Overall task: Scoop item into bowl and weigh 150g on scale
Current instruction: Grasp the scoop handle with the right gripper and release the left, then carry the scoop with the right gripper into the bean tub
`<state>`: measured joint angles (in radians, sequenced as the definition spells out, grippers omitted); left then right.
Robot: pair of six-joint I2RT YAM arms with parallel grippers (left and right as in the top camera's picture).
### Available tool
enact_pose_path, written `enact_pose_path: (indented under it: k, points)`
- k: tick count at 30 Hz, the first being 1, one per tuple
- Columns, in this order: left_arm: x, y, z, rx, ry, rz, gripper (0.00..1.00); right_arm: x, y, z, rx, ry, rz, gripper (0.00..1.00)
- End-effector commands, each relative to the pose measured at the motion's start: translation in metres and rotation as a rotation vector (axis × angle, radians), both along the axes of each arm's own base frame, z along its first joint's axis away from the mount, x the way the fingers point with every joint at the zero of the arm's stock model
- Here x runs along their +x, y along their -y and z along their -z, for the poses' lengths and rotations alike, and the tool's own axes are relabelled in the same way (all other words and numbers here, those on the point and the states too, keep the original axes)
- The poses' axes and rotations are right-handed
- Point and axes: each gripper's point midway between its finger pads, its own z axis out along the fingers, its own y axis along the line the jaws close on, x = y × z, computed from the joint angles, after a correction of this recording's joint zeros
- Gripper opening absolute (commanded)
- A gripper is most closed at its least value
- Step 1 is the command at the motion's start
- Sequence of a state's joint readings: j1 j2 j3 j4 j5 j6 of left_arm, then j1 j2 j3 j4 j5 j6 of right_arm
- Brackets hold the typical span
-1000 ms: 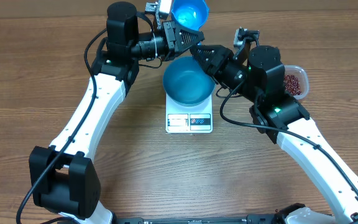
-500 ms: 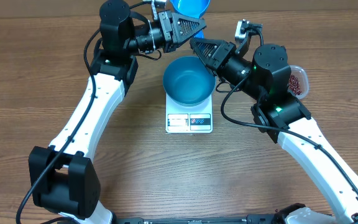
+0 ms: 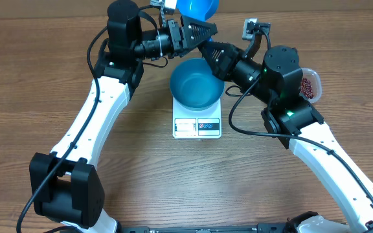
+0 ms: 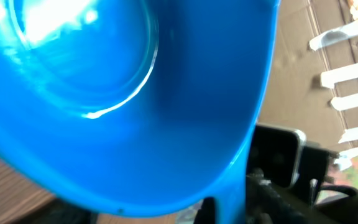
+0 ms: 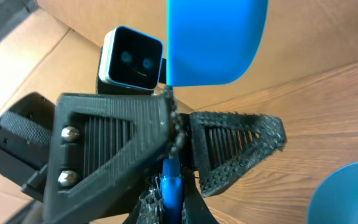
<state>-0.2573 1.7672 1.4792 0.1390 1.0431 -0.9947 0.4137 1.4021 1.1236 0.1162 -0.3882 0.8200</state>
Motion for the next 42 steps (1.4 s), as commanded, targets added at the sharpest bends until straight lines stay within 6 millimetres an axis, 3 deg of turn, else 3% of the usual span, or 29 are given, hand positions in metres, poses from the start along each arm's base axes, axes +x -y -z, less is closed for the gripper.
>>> enact_pose_path:
  k: [1,4,8,11,16,21,27,33,37,42]
  points:
    - [0.000,-0.008,-0.015,0.044,0.179,-0.017,0.90,0.003,0.005,0.004,-0.095,0.065,0.003,0.04]
    - [0.005,-0.017,-0.015,0.052,0.194,-0.034,1.00,0.004,0.014,0.023,-0.157,0.021,0.007,0.04]
    - [0.012,-0.031,-0.016,0.054,0.199,-0.065,1.00,0.005,0.028,0.042,-0.232,-0.019,0.007,0.04]
    - [0.016,-0.041,-0.016,0.061,0.220,-0.075,1.00,0.003,0.038,0.045,-0.263,-0.046,-0.023,0.04]
    - [0.025,-0.061,-0.015,0.073,0.235,-0.114,1.00,-0.003,0.072,0.034,-0.409,-0.102,-0.022,0.04]
    - [0.033,-0.080,-0.007,0.102,0.222,-0.158,1.00,-0.021,0.130,0.012,-0.654,-0.188,0.090,0.03]
    - [0.041,-0.103,0.030,0.213,0.122,-0.235,1.00,-0.041,0.209,0.026,-0.915,-0.376,0.267,0.03]
    - [0.046,-0.135,0.073,0.394,0.049,-0.338,1.00,-0.043,0.264,0.058,-1.089,-0.535,0.334,0.04]
    - [0.045,-0.169,0.106,0.546,-0.043,-0.426,0.99,-0.043,0.271,0.071,-1.123,-0.582,0.316,0.04]
    - [0.029,-0.219,0.152,0.799,-0.242,-0.581,1.00,-0.042,0.271,0.082,-1.181,-0.589,0.241,0.04]
